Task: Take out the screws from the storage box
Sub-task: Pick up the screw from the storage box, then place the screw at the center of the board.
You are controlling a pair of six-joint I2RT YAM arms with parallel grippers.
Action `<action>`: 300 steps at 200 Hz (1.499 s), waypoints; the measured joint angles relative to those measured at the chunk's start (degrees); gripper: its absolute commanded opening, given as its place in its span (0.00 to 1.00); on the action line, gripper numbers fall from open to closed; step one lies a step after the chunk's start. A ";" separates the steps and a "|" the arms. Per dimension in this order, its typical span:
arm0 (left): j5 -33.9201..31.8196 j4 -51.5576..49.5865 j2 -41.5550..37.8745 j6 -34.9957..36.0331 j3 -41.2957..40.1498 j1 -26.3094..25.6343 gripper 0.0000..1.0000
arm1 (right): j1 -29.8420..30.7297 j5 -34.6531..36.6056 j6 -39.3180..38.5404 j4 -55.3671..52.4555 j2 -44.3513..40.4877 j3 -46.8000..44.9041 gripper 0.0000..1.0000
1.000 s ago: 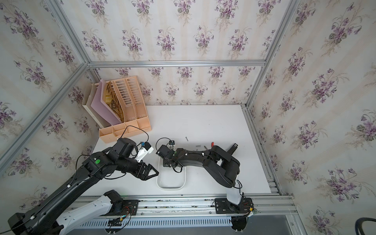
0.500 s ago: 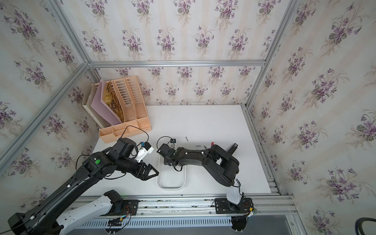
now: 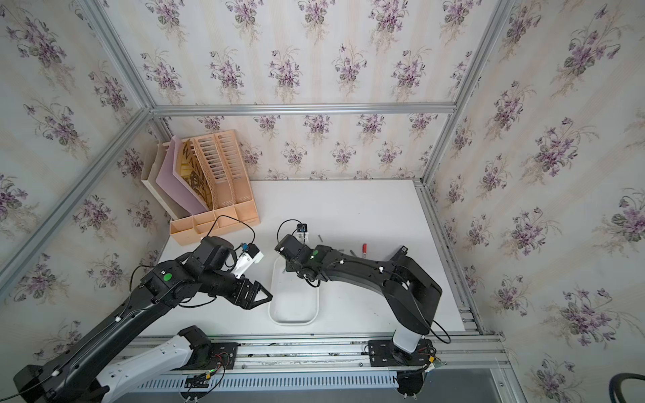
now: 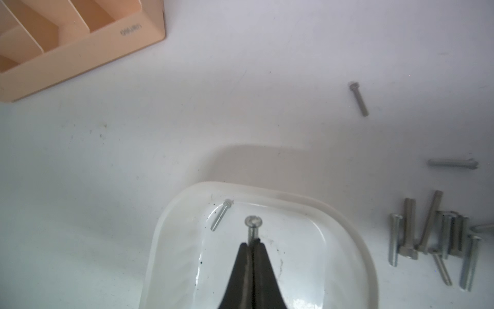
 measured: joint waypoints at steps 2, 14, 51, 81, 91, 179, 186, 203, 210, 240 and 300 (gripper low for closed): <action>0.00 0.00 0.00 0.00 0.00 0.00 0.99 | -0.35 0.26 -0.31 -0.13 -0.63 -0.35 0.00; 0.00 0.00 0.00 0.00 0.00 0.00 1.00 | -1.84 1.29 -1.11 -0.52 -3.34 -2.16 0.00; 0.00 -0.02 0.02 0.00 0.00 0.00 1.00 | -8.26 2.80 -3.96 -0.70 -10.75 -8.15 0.00; -0.17 -0.02 -0.02 0.00 0.00 0.00 0.99 | -14.51 1.90 -5.99 -0.59 -13.27 -13.33 0.00; -0.17 -0.02 -0.07 0.00 0.00 0.00 0.99 | -16.11 0.90 -6.82 0.00 -13.27 -14.67 0.00; -0.15 -0.07 0.13 0.00 0.02 0.00 0.99 | -24.87 -8.92 -10.40 5.70 -3.41 -17.40 0.00; -0.15 -0.07 0.11 0.00 0.02 0.00 1.00 | -25.11 -9.31 -10.82 5.92 -2.95 -17.35 0.00; -0.13 -0.07 0.11 0.00 0.02 0.00 0.99 | -25.79 -9.90 -10.99 6.40 -1.92 -17.18 0.00; -0.11 -0.07 0.09 0.02 0.02 0.00 1.00 | -26.03 -10.36 -11.08 6.47 -1.60 -17.14 0.00; -0.04 -0.09 -0.22 0.04 0.02 0.00 0.99 | -26.18 -10.84 -11.32 6.54 -0.98 -16.72 0.00; 0.55 -0.17 -0.44 0.17 0.02 0.00 0.99 | -26.18 -11.23 -12.20 6.73 0.39 -15.69 0.18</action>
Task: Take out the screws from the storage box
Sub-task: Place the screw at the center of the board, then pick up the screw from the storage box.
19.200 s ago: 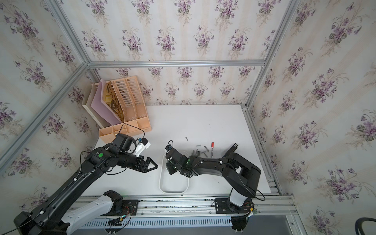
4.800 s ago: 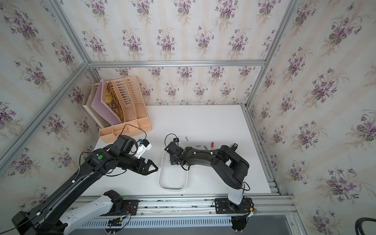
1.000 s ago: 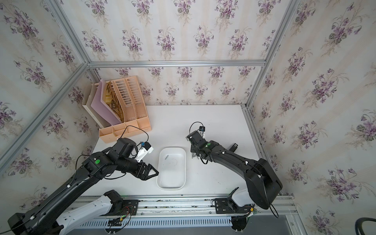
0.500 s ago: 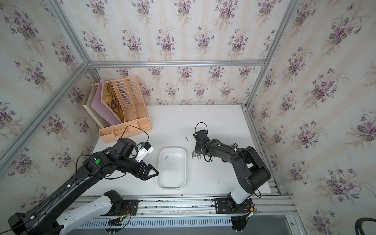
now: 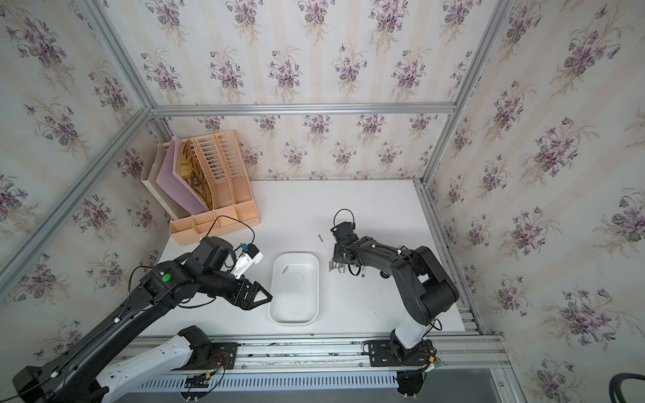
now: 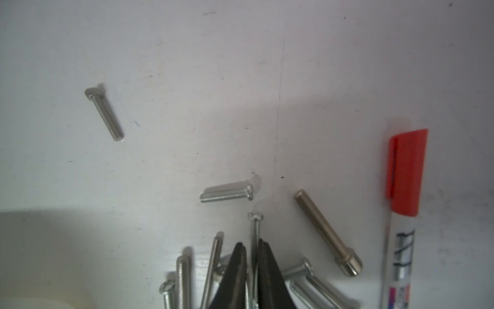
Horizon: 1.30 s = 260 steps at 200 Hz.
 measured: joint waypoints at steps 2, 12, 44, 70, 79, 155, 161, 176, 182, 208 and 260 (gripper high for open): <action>0.02 0.00 0.00 0.00 0.00 0.00 0.99 | 0.00 0.00 0.00 0.00 -0.02 0.00 0.18; 0.11 0.00 0.07 0.00 0.00 0.00 0.99 | 0.00 0.04 0.02 0.04 -0.26 -0.09 0.21; 0.15 0.00 1.05 0.02 0.00 0.02 0.99 | 0.00 0.07 -0.15 0.24 -2.60 -1.07 0.20; 0.15 0.00 0.85 0.02 0.00 0.02 1.00 | 0.07 -0.70 -0.20 1.64 -7.67 -3.28 0.23; 0.15 0.00 0.79 0.02 0.00 0.02 0.99 | 0.70 -0.57 -0.33 2.10 -10.29 -4.15 0.24; 0.13 0.00 1.20 0.02 0.00 0.28 0.99 | 21.59 4.96 -1.95 8.02 -14.47 0.15 0.28; 0.13 0.00 1.25 0.02 0.00 0.28 0.99 | 22.64 5.03 -1.97 8.50 -13.55 0.81 0.28; 0.13 0.00 1.46 0.02 0.00 0.39 1.00 | 24.70 4.55 -2.36 9.75 -10.97 2.08 0.28; 0.13 0.00 1.49 0.02 0.00 0.39 0.99 | 25.46 4.07 -2.47 10.19 -9.66 2.62 0.28; 0.13 0.00 1.16 0.02 0.00 0.44 1.00 | 27.98 1.75 -2.97 10.25 -3.41 5.92 0.27; 0.13 0.00 1.09 0.02 0.00 0.44 0.99 | 28.46 -0.50 -2.08 9.90 3.21 9.35 0.32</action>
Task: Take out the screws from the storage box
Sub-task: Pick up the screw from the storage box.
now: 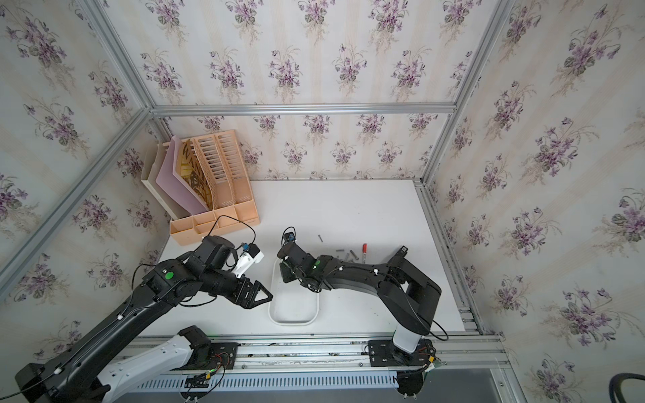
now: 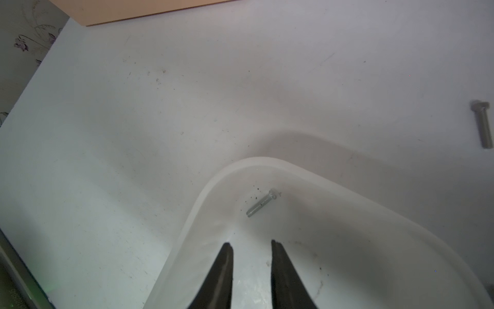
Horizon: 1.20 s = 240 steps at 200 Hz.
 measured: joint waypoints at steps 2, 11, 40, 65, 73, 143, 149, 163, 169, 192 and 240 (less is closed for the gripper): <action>0.00 0.00 -0.02 0.00 0.00 0.00 1.00 | 0.00 -0.13 0.02 -0.09 0.37 0.24 0.32; 0.00 0.00 -0.13 0.00 0.00 0.00 0.99 | -0.02 -0.17 0.22 -0.46 1.44 1.05 0.33; 0.00 0.00 -0.22 0.00 0.00 0.00 0.99 | -0.02 -0.31 0.96 -2.64 4.92 3.85 0.33; 0.00 0.00 -0.22 0.00 0.00 0.00 1.00 | -0.07 -0.35 1.57 -4.37 7.76 6.62 0.33; 0.00 0.00 -0.24 0.00 0.00 0.00 0.99 | -0.13 -0.33 1.70 -4.83 8.55 7.30 0.32; 0.00 -0.02 -0.35 0.00 0.00 0.00 0.99 | -1.40 -0.59 2.80 -8.11 12.55 9.97 0.32; 0.00 -0.02 -0.39 0.00 0.00 -0.02 1.00 | -1.40 -0.57 2.80 -8.37 12.79 10.21 0.32; 0.00 -0.02 -0.46 0.00 0.00 -0.04 1.00 | -1.38 -0.61 2.80 -8.59 13.11 10.51 0.32; 0.00 -0.02 -0.46 0.00 0.00 -0.07 0.99 | -1.42 -0.59 2.80 -8.63 13.18 10.58 0.32; 0.00 -0.02 -0.46 0.00 0.00 -0.13 0.99 | -1.51 -0.52 2.80 -8.85 13.53 11.10 0.32; 0.00 -0.02 -0.57 0.00 0.00 -0.15 0.99 | -1.57 -0.09 2.95 -9.70 16.06 13.20 0.31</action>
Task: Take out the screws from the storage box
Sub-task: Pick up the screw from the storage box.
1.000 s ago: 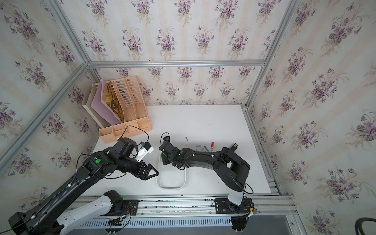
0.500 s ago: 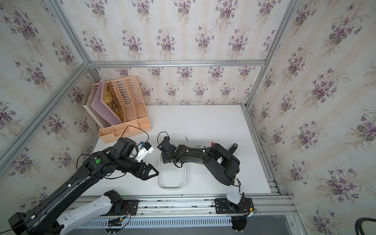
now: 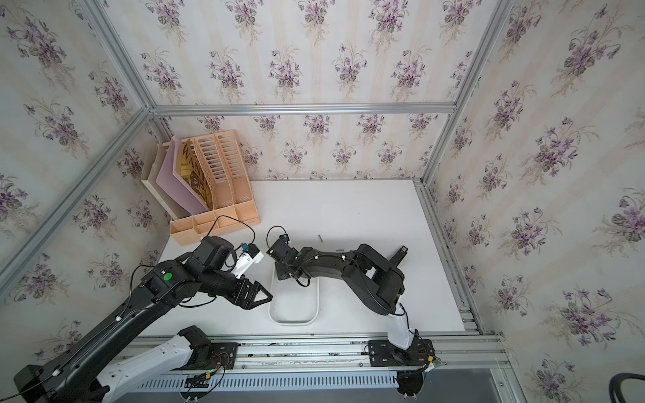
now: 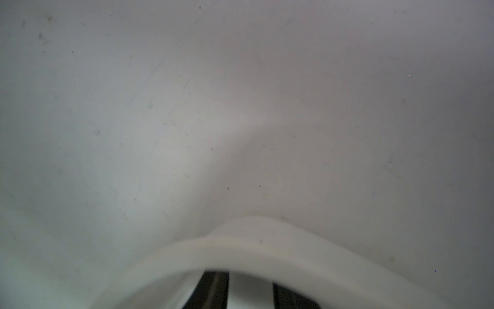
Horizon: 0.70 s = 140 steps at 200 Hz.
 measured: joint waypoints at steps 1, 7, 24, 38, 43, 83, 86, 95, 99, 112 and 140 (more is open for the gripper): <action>0.00 0.00 0.00 0.00 0.00 -0.02 0.99 | 0.00 0.02 0.02 0.00 0.02 0.04 0.30; 0.00 0.00 0.00 0.00 0.00 -0.02 1.00 | 0.00 0.02 0.02 -0.04 0.28 0.33 0.30; 0.00 0.00 -0.04 0.00 0.00 -0.02 0.99 | 0.04 0.44 0.02 -0.11 0.87 1.05 0.25; 0.00 0.00 -0.04 0.00 0.00 -0.07 1.00 | 0.04 0.96 0.02 -0.28 0.96 1.11 0.17; 0.00 0.00 -0.04 0.00 0.00 -0.07 0.99 | 0.04 1.07 0.04 -0.37 0.96 1.11 0.15; 0.00 -0.02 -0.04 0.00 0.00 -0.11 0.99 | -0.04 1.57 0.26 0.09 -0.15 0.37 0.00; 0.00 -0.02 -0.04 0.00 0.00 -0.11 0.99 | -0.04 1.55 0.26 0.02 -0.26 0.35 0.00; 0.00 -0.02 -0.04 0.00 0.00 -0.11 0.99 | 0.02 1.42 0.26 -0.39 -0.20 0.11 0.00; 0.00 -0.02 -0.04 0.00 0.00 -0.11 1.00 | 0.13 1.53 0.24 -0.33 -0.20 0.04 0.00; 0.00 -0.02 -0.04 0.00 0.00 -0.11 0.99 | 0.11 1.44 0.22 -0.26 -0.31 -0.15 0.00; 0.00 -0.02 -0.04 0.02 0.00 -0.11 0.99 | 0.00 0.81 -0.35 -0.44 -2.27 -1.92 0.00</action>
